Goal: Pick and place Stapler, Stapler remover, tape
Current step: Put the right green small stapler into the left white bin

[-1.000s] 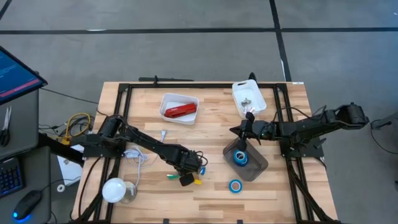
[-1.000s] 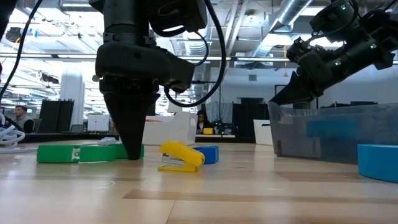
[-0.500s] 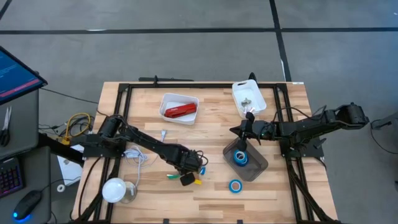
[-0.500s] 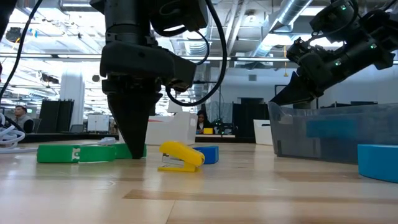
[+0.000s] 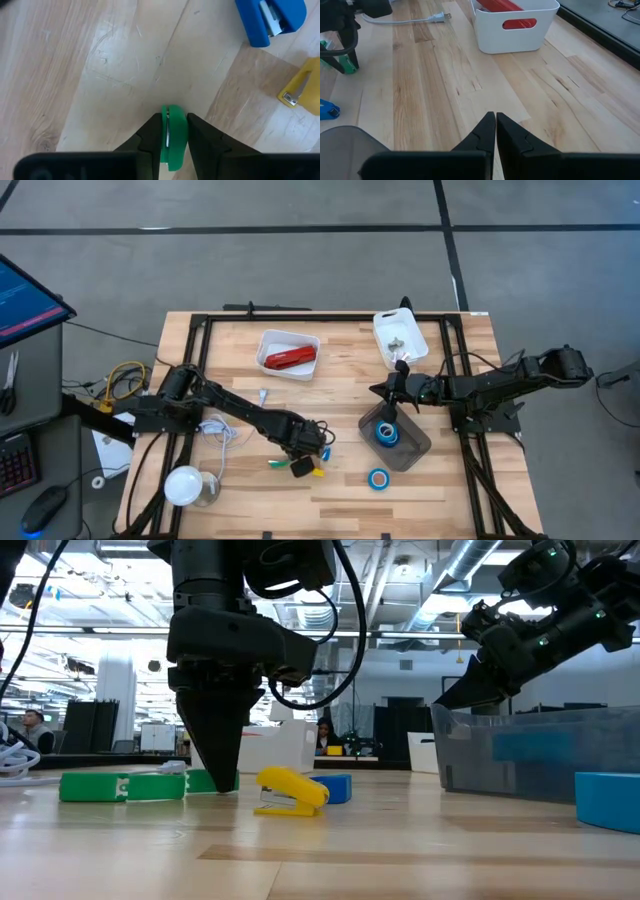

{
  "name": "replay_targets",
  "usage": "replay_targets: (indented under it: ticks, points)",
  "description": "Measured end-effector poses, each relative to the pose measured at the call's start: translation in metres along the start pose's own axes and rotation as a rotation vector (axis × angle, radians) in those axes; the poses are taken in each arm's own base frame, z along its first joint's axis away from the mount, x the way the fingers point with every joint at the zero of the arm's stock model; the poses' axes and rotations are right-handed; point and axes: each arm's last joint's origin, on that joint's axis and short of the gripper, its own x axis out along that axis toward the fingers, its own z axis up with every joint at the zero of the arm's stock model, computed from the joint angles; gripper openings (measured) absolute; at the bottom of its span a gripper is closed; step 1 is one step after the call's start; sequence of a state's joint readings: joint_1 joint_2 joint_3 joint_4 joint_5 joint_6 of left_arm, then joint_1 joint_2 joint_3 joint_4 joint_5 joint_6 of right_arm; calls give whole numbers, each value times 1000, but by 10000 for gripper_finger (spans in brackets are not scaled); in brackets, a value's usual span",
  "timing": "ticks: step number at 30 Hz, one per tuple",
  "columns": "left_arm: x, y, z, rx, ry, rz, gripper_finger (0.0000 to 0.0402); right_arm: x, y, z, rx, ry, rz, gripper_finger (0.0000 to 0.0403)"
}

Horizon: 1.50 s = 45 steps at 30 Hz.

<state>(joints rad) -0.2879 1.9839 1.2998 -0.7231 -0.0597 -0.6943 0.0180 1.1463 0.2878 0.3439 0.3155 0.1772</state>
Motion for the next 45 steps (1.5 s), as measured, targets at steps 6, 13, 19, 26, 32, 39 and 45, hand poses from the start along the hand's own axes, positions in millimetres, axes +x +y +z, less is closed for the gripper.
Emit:
replay_targets:
  ticks: [6,13,19,26,32,39,45]
  points:
    - [1,9,8,-23,-2,6,70,0,0,0,0,0,0,8]
    - [-5,18,14,7,-17,0,70,0,0,0,0,0,0,8]
    - [-50,31,21,-4,-168,5,66,0,0,0,0,1,0,8]
    - [-129,66,24,-8,-508,190,64,0,0,0,6,-1,0,8]
    - [-169,115,32,-94,-651,315,64,0,0,0,8,-1,0,8]
    - [-175,165,45,-167,-635,365,64,0,0,0,8,-1,0,8]
    - [-146,196,61,-220,-528,241,64,0,0,0,7,2,0,8]
